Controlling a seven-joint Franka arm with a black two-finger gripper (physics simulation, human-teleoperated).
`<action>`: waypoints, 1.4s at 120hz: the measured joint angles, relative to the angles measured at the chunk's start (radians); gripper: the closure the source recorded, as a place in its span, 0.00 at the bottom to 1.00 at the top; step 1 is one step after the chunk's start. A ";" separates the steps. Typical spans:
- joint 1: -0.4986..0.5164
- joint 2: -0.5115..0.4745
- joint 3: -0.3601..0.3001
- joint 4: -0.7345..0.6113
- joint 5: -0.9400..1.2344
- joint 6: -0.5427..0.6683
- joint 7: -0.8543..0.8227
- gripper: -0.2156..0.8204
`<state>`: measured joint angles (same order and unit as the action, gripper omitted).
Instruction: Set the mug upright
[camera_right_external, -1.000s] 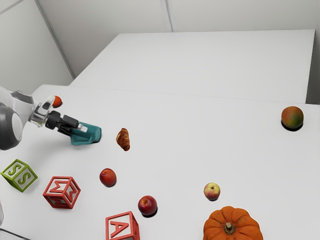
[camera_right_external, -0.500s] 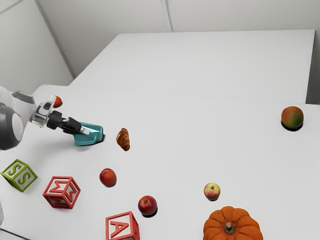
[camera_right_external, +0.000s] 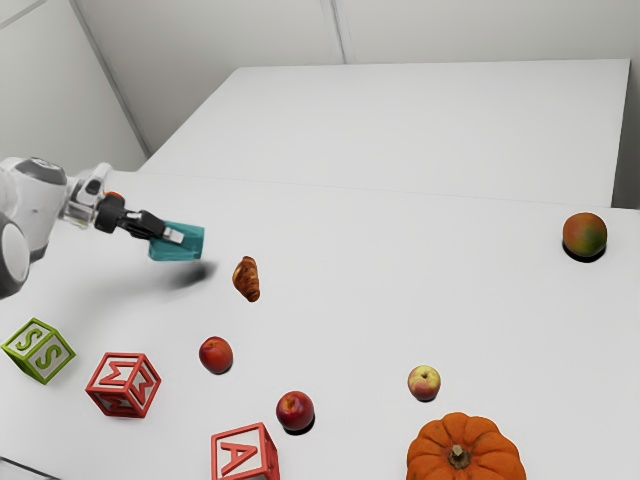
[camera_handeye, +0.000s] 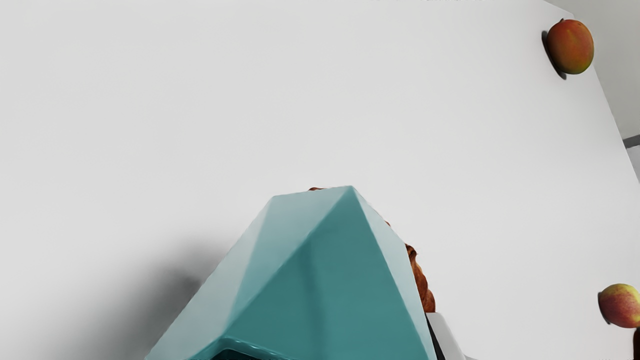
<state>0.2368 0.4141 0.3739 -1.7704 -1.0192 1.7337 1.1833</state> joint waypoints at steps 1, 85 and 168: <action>-0.003 -0.006 -0.001 -0.002 0.003 0.001 -0.001 0.93; -0.317 -0.440 -0.222 -0.283 0.834 0.298 -0.332 0.95; -0.347 -0.464 -0.323 -0.434 1.107 0.224 -0.760 0.97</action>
<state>-0.1101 -0.0496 0.0512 -2.2041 0.0874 1.9577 0.4233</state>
